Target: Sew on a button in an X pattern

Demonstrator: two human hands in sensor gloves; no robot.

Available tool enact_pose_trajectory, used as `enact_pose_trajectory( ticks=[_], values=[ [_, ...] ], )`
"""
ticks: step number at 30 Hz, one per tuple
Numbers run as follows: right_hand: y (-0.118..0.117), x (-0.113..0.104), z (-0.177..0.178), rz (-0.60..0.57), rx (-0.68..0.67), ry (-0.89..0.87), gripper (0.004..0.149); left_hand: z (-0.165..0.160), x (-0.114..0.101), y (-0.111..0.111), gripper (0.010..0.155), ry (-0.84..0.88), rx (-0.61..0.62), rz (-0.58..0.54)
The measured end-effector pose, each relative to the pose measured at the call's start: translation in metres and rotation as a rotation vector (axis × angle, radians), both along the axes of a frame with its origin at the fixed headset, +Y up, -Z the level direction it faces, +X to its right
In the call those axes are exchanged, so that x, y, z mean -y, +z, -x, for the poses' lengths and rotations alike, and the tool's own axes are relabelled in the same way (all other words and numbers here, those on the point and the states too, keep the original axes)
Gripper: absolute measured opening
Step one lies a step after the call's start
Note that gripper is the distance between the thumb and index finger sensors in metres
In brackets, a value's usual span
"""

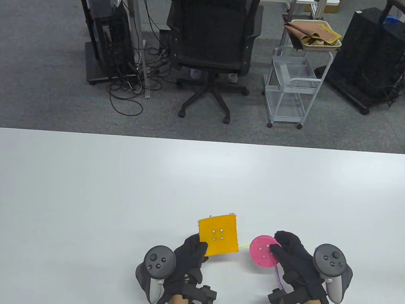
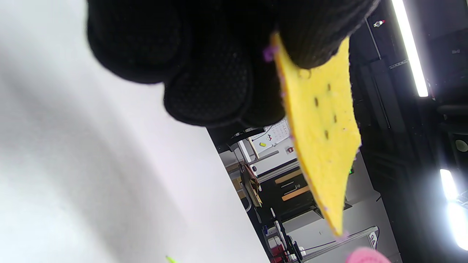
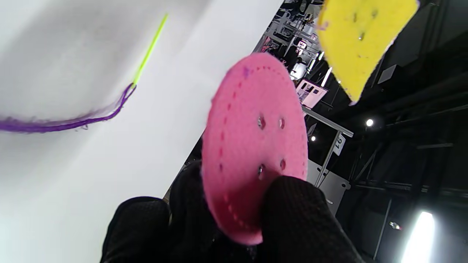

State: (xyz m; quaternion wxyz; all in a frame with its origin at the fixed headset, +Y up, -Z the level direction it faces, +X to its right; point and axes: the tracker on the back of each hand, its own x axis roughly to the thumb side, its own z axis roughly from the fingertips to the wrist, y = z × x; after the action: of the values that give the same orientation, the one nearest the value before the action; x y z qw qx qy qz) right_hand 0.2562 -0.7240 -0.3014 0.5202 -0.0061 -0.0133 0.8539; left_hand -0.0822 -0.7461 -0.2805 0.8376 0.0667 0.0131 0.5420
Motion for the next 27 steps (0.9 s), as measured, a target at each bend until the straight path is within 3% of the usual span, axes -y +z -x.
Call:
enact_pose_trajectory(
  ticks=[11, 16, 27],
  values=[
    [0.002, -0.002, 0.002, 0.019, -0.121, -0.225, 0.041, -0.012, -0.001, 0.000, 0.040, -0.027, 0.036, -0.008],
    [0.002, 0.004, 0.012, 0.098, -0.199, -0.423, 0.041, -0.021, -0.001, 0.000, 0.040, -0.027, 0.056, -0.009],
    [0.002, 0.016, 0.026, 0.153, -0.233, -0.497, 0.037, -0.043, 0.003, -0.002, 0.040, -0.031, 0.153, -0.004]
  ],
)
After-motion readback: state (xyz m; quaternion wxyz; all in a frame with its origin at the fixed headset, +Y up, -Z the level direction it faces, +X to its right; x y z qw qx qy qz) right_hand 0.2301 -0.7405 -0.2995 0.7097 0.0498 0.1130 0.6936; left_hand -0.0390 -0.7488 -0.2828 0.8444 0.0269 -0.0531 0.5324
